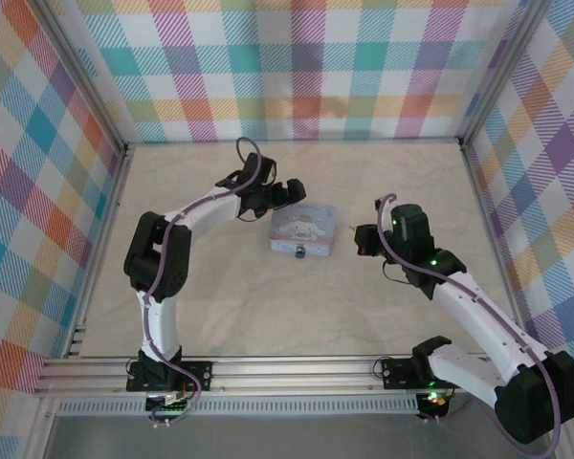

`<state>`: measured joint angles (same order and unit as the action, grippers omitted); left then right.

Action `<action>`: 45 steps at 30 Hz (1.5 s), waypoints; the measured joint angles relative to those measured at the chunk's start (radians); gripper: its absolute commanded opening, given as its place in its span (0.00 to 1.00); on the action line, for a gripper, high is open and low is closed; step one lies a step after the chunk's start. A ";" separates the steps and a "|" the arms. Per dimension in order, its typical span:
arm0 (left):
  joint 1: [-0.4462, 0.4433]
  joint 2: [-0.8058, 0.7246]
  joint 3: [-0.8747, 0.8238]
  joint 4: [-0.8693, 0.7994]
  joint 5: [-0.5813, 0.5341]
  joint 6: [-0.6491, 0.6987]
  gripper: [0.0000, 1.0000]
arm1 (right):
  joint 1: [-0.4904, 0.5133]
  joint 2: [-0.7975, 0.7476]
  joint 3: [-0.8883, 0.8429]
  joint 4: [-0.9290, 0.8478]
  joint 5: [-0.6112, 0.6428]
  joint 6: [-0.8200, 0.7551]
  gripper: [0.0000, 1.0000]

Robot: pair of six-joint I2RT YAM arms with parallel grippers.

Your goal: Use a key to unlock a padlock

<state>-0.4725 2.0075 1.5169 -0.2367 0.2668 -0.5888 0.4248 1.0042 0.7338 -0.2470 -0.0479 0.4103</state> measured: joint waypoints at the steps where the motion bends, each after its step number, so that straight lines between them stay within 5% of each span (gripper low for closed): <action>1: -0.002 0.011 0.012 0.004 0.019 0.002 0.98 | 0.000 0.008 0.000 0.003 0.004 -0.002 0.00; 9: -0.003 -0.006 -0.032 0.043 0.043 0.003 1.00 | -0.005 0.095 0.014 0.018 0.023 -0.016 0.00; 28: -0.050 -0.632 -0.669 0.252 -0.043 0.108 1.00 | -0.112 0.423 0.396 -0.081 0.013 -0.057 0.00; 33: -0.090 -0.639 -0.719 0.276 -0.029 0.142 1.00 | -0.118 0.509 0.480 -0.092 0.003 -0.073 0.00; 45: -0.227 -0.477 -0.903 0.646 -0.102 0.219 1.00 | -0.118 0.698 0.569 -0.102 -0.009 -0.094 0.00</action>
<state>-0.6991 1.5307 0.6140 0.4095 0.1646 -0.3695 0.3069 1.7020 1.3025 -0.3492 -0.0566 0.3161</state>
